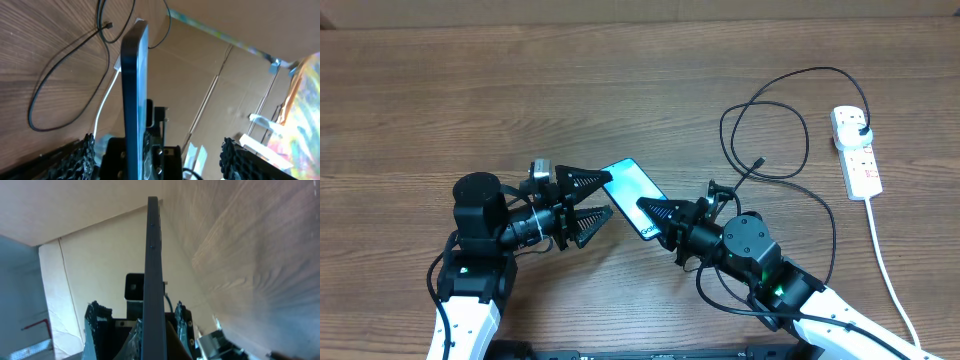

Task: Plug charger to phone and switch on socket
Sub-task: 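Close the left gripper on the phone's top end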

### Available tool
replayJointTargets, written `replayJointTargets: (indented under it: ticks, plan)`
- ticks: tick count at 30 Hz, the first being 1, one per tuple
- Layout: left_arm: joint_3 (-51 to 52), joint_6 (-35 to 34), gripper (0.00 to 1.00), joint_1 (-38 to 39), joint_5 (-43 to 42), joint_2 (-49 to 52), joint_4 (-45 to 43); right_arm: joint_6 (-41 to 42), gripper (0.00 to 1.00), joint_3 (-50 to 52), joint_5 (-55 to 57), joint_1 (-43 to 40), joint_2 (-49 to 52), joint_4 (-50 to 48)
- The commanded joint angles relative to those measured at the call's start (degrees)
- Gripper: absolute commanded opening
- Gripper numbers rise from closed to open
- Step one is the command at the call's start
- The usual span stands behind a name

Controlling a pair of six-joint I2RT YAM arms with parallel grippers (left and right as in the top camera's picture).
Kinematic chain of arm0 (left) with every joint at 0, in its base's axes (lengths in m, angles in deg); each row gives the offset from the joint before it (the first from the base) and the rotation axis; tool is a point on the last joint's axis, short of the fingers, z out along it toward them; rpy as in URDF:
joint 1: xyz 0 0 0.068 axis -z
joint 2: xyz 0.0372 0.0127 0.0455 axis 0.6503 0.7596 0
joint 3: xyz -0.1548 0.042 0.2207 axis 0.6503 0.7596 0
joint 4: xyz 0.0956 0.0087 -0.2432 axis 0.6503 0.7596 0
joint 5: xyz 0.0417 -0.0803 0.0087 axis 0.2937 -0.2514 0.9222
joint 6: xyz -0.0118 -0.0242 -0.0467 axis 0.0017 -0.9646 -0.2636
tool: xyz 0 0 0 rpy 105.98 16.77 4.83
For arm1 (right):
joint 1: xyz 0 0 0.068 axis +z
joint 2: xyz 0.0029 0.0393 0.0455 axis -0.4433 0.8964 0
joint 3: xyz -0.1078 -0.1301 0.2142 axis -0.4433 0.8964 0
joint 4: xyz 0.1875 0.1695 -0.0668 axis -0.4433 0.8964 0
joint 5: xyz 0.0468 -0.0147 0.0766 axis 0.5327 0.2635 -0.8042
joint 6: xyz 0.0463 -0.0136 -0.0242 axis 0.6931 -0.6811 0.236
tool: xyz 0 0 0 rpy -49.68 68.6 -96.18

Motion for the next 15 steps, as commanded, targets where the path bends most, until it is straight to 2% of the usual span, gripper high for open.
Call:
replayJointTargets:
  ticks: [1, 4, 9, 15]
  plan:
    - [0.26, -5.05, 0.81, 0.68, 1.07, 0.09, -0.02, 6.93, 0.04, -0.7, -0.44, 1.2, -0.68, -1.33]
    - [0.26, -5.03, 0.78, 0.76, 1.2, 0.09, 0.0, 5.6, 0.04, -0.7, -0.61, 1.88, -0.68, -1.31]
    - [0.26, -5.05, 0.69, 0.76, 1.22, 0.09, -0.02, -6.45, 0.04, -0.7, -0.33, 3.3, -0.68, -0.92]
    - [0.26, -5.07, 0.56, 0.76, 1.18, 0.09, -0.07, -4.42, 0.04, -0.7, -0.17, 4.39, -0.68, -0.92]
